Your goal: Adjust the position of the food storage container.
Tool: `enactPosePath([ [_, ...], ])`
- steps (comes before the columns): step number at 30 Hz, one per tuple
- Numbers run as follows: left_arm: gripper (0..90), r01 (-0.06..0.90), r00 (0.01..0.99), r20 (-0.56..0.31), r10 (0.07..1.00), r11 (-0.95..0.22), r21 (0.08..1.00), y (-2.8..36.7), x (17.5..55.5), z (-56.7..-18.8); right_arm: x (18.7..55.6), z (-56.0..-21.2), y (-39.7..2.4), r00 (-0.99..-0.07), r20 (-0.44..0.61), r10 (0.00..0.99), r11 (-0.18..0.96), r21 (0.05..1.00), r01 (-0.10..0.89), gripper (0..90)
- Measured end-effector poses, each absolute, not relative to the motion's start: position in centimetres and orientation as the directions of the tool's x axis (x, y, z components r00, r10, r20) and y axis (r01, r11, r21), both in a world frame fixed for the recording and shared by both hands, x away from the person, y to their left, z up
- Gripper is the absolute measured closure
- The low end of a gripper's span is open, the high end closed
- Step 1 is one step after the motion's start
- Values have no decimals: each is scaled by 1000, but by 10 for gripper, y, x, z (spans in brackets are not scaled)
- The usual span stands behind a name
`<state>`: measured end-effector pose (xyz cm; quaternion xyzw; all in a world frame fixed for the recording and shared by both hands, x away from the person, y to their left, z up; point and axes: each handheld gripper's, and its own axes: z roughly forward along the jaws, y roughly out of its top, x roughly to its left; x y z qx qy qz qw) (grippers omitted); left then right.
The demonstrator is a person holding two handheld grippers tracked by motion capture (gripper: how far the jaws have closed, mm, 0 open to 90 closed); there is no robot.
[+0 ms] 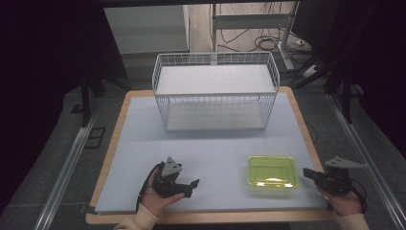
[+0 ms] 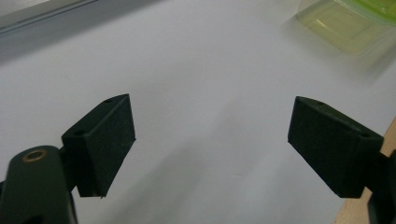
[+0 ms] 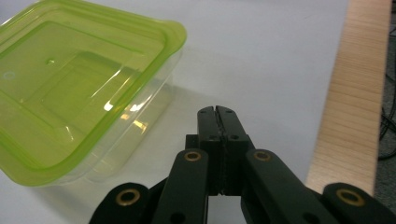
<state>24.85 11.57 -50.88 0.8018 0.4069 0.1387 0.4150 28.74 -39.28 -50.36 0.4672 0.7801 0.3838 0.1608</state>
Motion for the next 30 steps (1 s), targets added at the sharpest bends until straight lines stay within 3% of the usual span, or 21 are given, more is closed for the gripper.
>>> enactPosePath([
  [30,146,545,615,-122,779,-308,780,125,248,-508,287,-507,-363,-579,139,803,304,741,599,900],
])
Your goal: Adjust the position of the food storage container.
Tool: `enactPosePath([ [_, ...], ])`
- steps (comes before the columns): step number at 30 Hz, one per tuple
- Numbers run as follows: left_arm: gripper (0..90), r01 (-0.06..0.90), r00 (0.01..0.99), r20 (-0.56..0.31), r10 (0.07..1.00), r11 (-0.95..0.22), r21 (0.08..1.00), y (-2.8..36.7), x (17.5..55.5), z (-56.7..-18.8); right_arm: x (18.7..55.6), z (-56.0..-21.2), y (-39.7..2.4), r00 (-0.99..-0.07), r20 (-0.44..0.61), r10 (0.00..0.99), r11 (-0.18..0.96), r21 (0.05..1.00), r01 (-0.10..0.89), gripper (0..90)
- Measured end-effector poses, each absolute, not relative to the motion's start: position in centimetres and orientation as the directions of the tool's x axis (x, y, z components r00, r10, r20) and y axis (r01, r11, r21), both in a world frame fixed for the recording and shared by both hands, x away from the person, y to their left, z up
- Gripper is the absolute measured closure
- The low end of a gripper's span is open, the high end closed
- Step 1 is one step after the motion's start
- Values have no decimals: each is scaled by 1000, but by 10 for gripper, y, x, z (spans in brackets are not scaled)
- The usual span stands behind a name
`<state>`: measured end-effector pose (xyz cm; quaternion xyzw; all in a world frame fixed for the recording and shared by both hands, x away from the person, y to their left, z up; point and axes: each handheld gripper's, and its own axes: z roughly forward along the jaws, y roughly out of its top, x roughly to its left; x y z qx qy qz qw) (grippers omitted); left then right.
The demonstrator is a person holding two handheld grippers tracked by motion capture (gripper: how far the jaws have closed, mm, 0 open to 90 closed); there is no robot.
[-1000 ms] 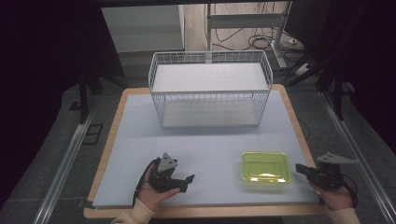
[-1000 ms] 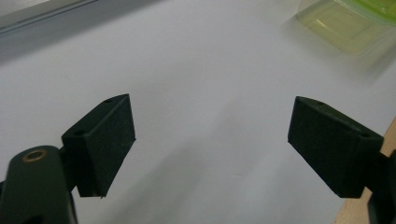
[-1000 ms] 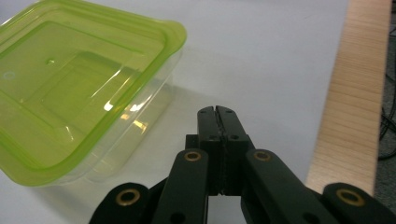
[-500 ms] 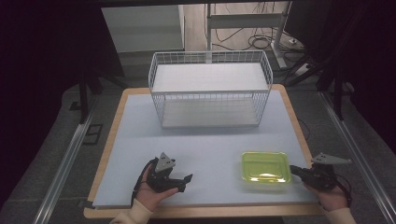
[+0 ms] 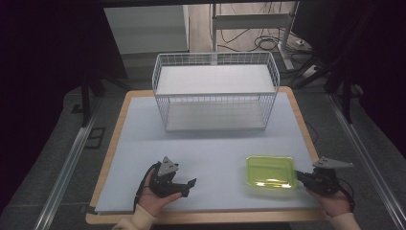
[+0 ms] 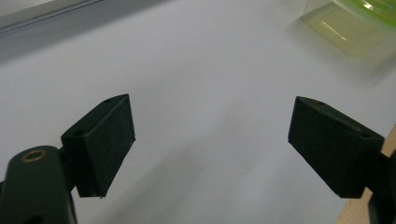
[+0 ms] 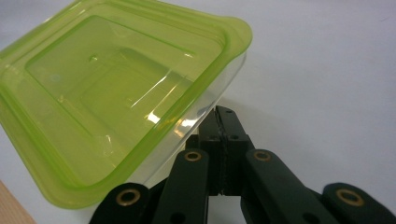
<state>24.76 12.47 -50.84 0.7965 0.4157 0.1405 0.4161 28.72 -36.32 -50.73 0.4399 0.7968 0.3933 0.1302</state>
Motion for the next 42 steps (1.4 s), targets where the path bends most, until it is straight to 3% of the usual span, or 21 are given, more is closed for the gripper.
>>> enactPosePath([
  [20,146,545,611,-124,782,-301,783,131,246,-508,291,-508,-316,-613,110,782,361,723,590,900],
  [42,146,553,588,-134,798,-276,786,141,245,-508,308,-516,-237,-717,85,692,459,715,527,900],
])
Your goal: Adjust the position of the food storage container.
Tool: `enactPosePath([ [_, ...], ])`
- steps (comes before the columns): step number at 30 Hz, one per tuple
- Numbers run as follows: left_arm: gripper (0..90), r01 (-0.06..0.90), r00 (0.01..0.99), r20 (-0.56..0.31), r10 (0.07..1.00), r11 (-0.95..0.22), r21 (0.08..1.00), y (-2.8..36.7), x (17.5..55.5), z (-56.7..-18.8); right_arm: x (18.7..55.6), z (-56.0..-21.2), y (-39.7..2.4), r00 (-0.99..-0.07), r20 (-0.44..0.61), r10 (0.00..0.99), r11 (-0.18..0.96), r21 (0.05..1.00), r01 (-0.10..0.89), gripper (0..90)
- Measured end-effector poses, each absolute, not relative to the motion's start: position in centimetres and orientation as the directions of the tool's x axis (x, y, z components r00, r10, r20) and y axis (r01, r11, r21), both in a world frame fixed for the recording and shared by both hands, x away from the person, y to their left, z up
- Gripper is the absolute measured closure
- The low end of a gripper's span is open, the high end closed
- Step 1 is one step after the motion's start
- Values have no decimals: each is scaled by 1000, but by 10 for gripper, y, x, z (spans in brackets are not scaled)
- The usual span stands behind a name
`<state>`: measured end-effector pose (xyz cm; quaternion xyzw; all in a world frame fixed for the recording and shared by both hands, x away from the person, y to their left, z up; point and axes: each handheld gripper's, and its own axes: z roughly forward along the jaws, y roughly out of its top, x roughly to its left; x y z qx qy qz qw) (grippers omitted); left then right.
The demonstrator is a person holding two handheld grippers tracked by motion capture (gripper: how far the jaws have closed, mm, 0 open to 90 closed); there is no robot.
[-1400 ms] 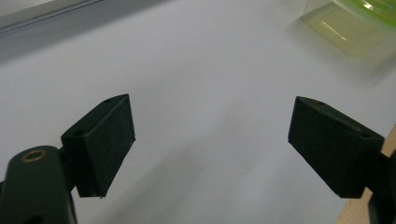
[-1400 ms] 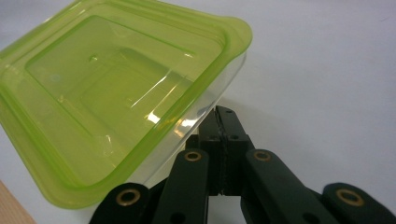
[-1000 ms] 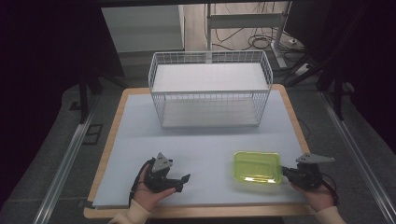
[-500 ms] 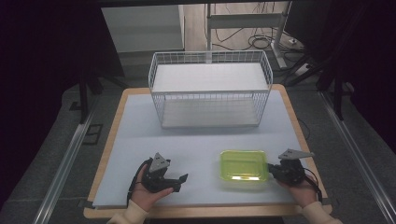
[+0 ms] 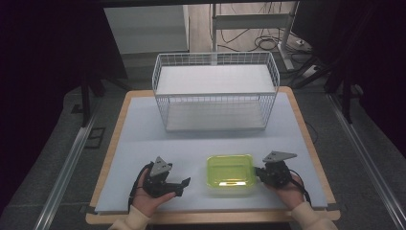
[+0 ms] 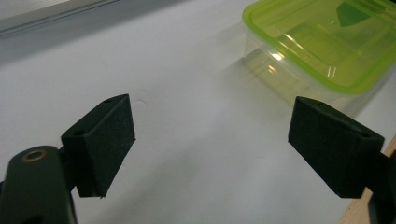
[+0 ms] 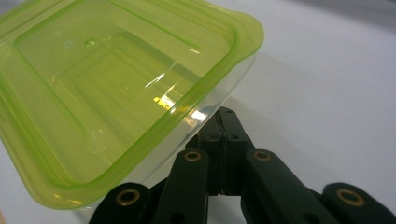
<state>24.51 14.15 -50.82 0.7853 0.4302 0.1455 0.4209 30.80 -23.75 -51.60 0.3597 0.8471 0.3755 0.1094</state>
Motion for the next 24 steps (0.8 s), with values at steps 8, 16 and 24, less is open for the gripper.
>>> enactPosePath([
  [8,146,556,579,-138,804,-265,788,145,246,-508,304,-519,-215,-746,87,661,488,705,514,900],
  [16,146,557,576,-140,805,-262,788,145,245,-508,305,-521,-202,-756,91,649,495,704,509,900],
  [24,144,570,566,-163,808,-241,786,148,245,-508,304,-517,-206,-760,86,645,487,720,495,898],
])
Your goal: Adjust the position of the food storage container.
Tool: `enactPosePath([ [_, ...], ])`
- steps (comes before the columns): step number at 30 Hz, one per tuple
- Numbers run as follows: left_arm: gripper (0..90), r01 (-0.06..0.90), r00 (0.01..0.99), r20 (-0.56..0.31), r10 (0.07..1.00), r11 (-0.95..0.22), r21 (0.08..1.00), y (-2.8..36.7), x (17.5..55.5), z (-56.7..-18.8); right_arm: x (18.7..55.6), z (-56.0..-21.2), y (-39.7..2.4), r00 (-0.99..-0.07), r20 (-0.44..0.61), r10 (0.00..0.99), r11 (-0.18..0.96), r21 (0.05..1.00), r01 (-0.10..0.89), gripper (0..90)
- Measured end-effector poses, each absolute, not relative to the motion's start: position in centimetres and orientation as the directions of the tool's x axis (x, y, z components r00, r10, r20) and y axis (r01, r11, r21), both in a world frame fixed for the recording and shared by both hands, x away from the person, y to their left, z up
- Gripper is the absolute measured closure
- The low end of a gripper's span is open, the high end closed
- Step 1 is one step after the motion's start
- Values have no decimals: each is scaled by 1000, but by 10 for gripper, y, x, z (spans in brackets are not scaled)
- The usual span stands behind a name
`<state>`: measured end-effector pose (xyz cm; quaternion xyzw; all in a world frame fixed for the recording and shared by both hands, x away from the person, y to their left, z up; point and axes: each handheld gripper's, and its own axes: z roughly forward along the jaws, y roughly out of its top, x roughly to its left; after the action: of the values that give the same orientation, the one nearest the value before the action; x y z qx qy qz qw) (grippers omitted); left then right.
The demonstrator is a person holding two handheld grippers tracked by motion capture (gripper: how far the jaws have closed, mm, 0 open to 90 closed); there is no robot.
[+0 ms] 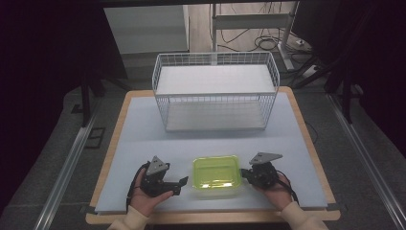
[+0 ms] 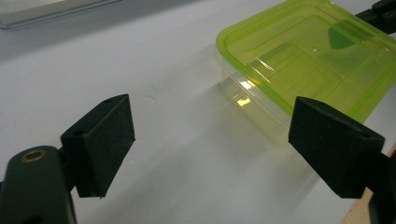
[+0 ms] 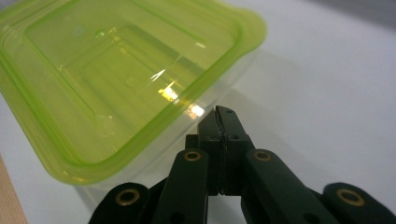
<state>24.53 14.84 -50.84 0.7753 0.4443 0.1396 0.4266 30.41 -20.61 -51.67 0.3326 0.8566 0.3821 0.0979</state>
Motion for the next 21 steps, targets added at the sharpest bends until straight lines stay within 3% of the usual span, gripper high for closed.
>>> enactPosePath([
  [17,149,587,567,-172,806,-249,770,146,249,-514,301,-500,-266,-725,89,683,417,768,487,880],
  [21,149,589,570,-173,803,-252,768,145,249,-514,300,-501,-265,-734,87,673,424,769,479,829],
])
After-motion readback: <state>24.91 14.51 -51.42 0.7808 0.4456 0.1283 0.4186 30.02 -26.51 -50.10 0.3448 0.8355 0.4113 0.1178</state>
